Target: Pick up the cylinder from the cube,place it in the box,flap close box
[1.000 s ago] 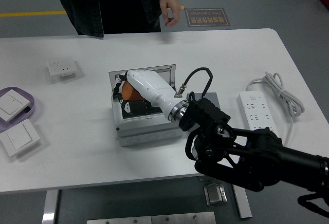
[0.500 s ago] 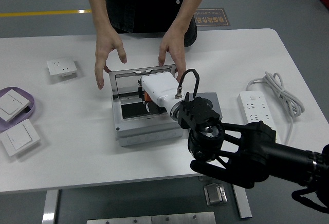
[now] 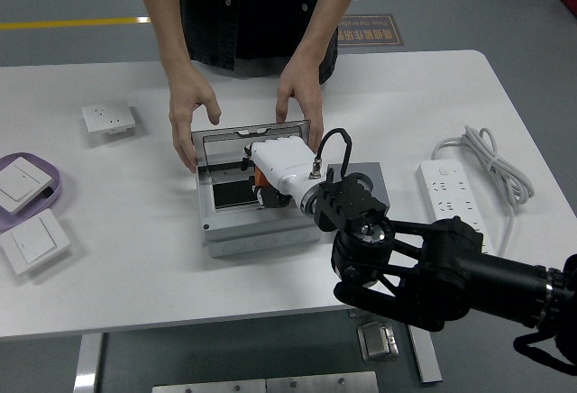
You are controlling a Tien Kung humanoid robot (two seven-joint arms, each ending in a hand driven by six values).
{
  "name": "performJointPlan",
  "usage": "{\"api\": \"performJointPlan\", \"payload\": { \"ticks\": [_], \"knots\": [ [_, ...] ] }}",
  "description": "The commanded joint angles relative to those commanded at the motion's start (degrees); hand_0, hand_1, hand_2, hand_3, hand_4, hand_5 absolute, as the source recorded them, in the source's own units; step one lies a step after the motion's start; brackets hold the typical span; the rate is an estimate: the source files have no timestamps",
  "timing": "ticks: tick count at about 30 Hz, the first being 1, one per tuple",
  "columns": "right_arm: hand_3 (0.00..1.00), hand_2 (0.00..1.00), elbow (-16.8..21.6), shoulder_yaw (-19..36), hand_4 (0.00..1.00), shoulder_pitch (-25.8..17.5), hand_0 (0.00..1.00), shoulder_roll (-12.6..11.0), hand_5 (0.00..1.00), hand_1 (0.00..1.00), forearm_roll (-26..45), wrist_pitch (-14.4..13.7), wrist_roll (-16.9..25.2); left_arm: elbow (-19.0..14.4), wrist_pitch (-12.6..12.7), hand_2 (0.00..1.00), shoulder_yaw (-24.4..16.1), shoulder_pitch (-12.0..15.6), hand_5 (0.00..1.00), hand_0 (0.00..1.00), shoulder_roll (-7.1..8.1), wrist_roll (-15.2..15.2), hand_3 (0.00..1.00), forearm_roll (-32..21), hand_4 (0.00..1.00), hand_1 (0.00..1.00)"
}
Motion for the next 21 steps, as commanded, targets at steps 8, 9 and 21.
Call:
{"api": "performJointPlan", "payload": {
  "ticks": [8,9,21],
  "knots": [
    [0.658,0.672,0.0,0.1,0.673,-0.2,0.682,-0.1,0.443,0.644,0.4,-0.4,1.0,-0.2,0.0,0.560,-0.3,-0.4,0.288,0.630,-0.11,-0.1,0.641,-0.1,0.708,0.620],
    [0.658,0.672,0.0,0.2,0.673,-0.4,0.682,-0.1,0.443,0.644,0.4,-0.5,1.1,-0.2,-0.1,0.560,0.0,-0.4,0.288,0.630,-0.19,0.0,0.641,-0.2,0.708,0.620],
    [0.666,0.682,1.5,2.2,0.731,-2.1,0.733,-0.9,0.433,0.664,2.0,-1.6,3.0,-0.3,-0.1,0.560,-0.5,-0.2,0.288,0.630,-0.33,-0.1,0.641,0.0,0.708,0.620]
  ]
}}
